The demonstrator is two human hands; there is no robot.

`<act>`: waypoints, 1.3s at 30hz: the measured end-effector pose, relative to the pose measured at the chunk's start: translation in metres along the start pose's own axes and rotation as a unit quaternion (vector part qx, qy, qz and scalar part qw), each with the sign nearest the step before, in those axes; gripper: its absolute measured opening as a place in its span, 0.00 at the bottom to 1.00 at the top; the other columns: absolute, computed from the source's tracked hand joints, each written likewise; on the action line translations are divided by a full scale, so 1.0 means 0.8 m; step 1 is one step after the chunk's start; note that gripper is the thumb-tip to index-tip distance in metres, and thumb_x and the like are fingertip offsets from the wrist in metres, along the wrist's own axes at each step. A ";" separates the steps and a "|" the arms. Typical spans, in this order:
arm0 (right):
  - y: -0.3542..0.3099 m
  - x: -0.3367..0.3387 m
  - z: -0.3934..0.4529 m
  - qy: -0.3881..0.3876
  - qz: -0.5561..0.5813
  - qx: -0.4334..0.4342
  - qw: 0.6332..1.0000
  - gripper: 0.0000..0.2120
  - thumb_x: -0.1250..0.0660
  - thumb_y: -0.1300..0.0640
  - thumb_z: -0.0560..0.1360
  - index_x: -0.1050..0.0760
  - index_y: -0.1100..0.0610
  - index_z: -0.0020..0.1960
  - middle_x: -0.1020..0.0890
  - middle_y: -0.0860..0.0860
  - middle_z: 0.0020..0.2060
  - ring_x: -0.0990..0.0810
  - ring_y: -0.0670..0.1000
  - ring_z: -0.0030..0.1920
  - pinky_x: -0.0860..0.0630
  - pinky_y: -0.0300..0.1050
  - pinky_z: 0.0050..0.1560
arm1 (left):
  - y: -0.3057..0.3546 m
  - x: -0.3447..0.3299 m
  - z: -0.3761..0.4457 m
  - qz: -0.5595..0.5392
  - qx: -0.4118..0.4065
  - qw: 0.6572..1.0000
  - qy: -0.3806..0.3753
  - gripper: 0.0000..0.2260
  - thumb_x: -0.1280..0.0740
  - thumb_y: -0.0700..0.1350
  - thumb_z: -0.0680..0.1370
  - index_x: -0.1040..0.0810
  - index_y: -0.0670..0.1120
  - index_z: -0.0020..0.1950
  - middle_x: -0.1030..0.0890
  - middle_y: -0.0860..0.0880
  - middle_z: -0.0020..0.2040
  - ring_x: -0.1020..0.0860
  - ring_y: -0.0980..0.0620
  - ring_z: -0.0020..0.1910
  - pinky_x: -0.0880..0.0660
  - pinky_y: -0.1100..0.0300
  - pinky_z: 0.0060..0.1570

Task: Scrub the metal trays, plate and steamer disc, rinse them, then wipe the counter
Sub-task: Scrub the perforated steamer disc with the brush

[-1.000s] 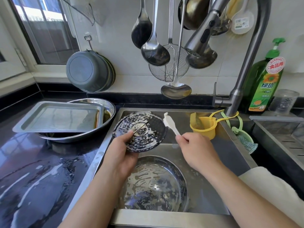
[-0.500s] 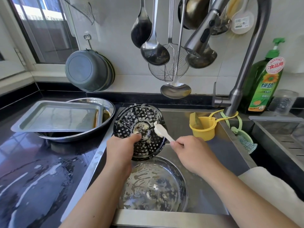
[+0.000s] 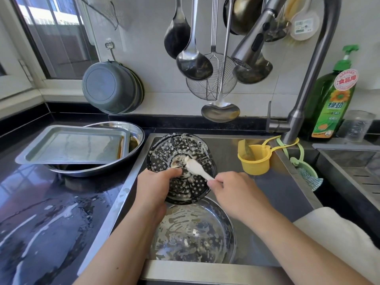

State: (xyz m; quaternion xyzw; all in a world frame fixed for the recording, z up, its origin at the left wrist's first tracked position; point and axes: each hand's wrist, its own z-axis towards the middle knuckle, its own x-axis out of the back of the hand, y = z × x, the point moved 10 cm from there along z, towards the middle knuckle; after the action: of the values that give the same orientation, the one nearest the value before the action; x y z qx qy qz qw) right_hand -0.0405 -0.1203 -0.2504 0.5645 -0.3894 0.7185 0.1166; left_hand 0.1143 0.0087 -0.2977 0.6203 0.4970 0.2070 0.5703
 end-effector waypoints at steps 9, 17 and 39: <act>0.019 0.026 0.002 0.082 -0.005 -0.040 0.996 0.22 0.43 0.44 0.84 0.35 0.53 0.35 0.25 0.52 0.34 0.30 0.52 0.34 0.38 0.47 0.30 | 0.004 -0.003 0.000 0.021 -0.021 1.000 -0.008 0.16 0.25 0.31 0.71 0.18 0.39 0.57 0.12 0.41 0.47 0.13 0.40 0.46 0.16 0.46 0.45; 0.025 0.037 0.007 0.104 0.019 -0.026 0.994 0.23 0.43 0.44 0.84 0.31 0.55 0.35 0.24 0.52 0.32 0.24 0.58 0.38 0.28 0.52 0.36 | 0.008 -0.002 0.000 0.050 -0.037 0.998 -0.008 0.15 0.25 0.31 0.71 0.17 0.40 0.56 0.12 0.42 0.46 0.13 0.41 0.44 0.16 0.46 0.43; 0.039 0.013 0.007 0.020 -0.003 -0.070 0.997 0.20 0.44 0.44 0.84 0.28 0.53 0.38 0.22 0.52 0.36 0.25 0.55 0.38 0.36 0.46 0.30 | 0.013 0.004 -0.001 0.029 -0.036 0.999 0.009 0.13 0.26 0.30 0.71 0.18 0.41 0.54 0.12 0.42 0.44 0.13 0.40 0.43 0.16 0.44 0.44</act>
State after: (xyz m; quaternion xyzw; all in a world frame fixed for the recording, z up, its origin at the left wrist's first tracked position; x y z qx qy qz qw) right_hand -0.0587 -0.1476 -0.2540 0.5416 -0.4348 0.7001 0.1659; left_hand 0.1187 0.0135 -0.2887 0.6116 0.4766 0.2466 0.5814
